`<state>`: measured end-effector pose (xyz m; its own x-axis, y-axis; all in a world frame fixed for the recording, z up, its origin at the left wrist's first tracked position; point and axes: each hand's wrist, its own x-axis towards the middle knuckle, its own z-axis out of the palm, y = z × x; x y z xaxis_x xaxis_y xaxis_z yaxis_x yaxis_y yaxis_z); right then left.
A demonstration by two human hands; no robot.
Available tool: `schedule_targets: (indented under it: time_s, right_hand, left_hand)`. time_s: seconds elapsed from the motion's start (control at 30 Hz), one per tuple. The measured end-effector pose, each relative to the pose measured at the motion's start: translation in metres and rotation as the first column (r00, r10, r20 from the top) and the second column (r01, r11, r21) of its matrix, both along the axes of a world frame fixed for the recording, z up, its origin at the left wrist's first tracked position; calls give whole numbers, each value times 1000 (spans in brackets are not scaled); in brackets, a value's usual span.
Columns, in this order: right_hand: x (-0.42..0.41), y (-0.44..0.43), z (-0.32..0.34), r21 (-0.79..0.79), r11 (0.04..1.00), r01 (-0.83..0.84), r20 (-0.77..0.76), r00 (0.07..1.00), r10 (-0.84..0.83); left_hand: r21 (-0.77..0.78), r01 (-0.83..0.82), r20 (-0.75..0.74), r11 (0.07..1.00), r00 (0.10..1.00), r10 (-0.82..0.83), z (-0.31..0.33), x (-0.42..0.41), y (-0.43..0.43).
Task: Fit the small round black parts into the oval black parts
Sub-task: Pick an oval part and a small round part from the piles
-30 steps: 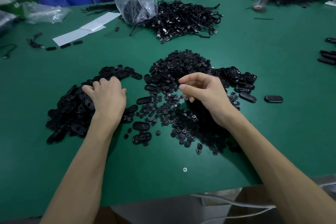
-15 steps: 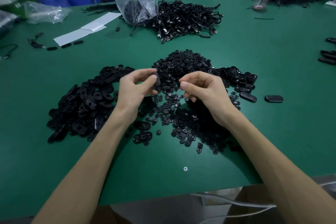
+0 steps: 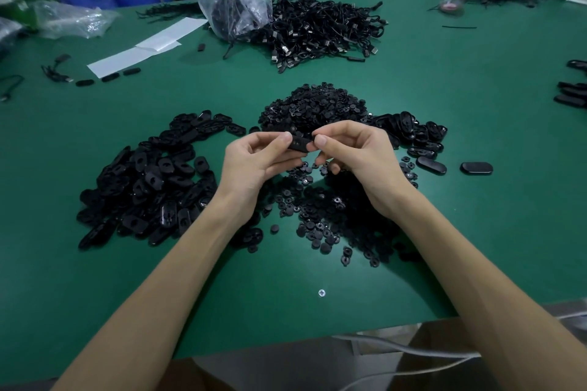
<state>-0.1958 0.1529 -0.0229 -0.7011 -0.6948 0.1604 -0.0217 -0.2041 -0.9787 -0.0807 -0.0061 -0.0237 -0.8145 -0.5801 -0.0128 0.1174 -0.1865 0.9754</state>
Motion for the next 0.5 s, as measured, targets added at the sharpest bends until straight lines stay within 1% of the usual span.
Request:
schedule_targets:
  time_s: [0.1,0.27,0.4,0.5]
  right_hand:
    - [-1,0,-1,20,1000,19,-22,1000,-19]
    - [-1,1,-1,25,999,26,-4,1000,-26]
    - [0,-1,0,16,1000,23,27,999,-24]
    - [-1,-1,0,7,1000,18,38,999,-18]
  left_hand:
    - [41,-11,6,999,1000,11,2,0,1]
    - [89,-15,2,996,1000,15,5,0,3]
    - [144,46,-35,988,999,-42,6,0,3]
    - [139,112,-69,984,992,-103,7,0,5]
